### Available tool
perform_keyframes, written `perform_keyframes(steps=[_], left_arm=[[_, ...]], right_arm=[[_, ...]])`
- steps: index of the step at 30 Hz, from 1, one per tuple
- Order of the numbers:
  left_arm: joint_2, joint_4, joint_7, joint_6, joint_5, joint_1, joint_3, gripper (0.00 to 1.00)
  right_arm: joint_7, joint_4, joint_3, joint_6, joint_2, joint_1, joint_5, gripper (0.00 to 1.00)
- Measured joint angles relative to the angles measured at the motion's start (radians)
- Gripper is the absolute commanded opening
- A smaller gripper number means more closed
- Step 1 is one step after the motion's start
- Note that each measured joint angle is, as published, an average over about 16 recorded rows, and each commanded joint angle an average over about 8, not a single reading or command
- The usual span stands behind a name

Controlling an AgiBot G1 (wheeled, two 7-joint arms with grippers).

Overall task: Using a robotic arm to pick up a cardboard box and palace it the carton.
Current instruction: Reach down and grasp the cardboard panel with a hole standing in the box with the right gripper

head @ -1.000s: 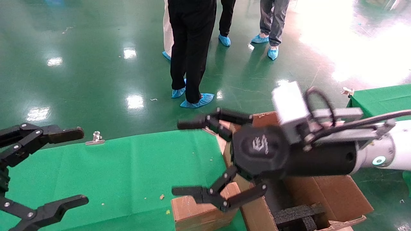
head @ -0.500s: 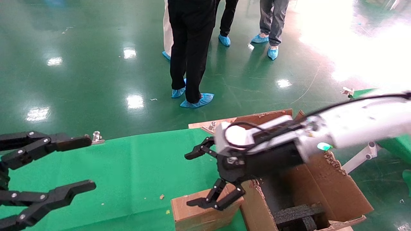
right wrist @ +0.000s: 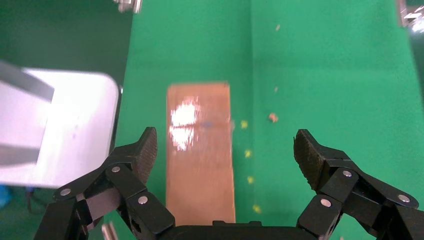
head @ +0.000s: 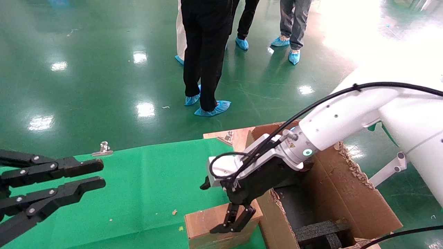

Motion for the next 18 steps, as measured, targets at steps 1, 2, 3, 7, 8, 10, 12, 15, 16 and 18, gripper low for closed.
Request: perform_keyframes(steps=[1,2,3,7,8,10,12,15,16,18], left_arm=[[0.0,0.0,0.0,0.0,0.0,0.0,0.0,0.0],[0.0,0.0,0.0,0.0,0.0,0.0,0.0,0.0],[0.0,0.0,0.0,0.0,0.0,0.0,0.0,0.0],[0.0,0.0,0.0,0.0,0.0,0.0,0.0,0.43],[0.0,0.0,0.0,0.0,0.0,0.0,0.001,0.56],[0.0,0.0,0.0,0.0,0.0,0.0,0.001,0.81],[0.0,0.0,0.0,0.0,-0.001,0.0,0.001,1.0],[0.0,0.0,0.001,0.0,-0.001,0.0,0.001,1.0],[0.0,0.0,0.001,0.0,-0.001,0.0,0.001,1.0],[-0.001,0.0,0.001,-0.001,-0.001,0.0,0.001,1.0]], right_arm=[[-0.011,-0.011,-0.018,0.0,-0.008,0.009,-0.003,1.0],[-0.021,-0.021,-0.037,0.0,-0.015,0.018,-0.007,1.0],[-0.032,-0.031,-0.054,0.001,-0.023,0.027,-0.011,1.0],[-0.07,-0.069,-0.119,0.001,-0.052,0.06,-0.021,1.0],[-0.079,-0.077,-0.133,0.002,-0.059,0.067,-0.022,1.0],[-0.095,-0.093,-0.162,0.002,-0.073,0.081,-0.024,1.0],[-0.11,-0.106,-0.189,0.001,-0.086,0.094,-0.023,1.0],[-0.129,-0.122,-0.226,0.001,-0.102,0.11,-0.02,0.99],[-0.135,-0.126,-0.238,0.001,-0.107,0.115,-0.018,0.92],[-0.145,-0.135,-0.259,0.001,-0.116,0.124,-0.013,0.69]])
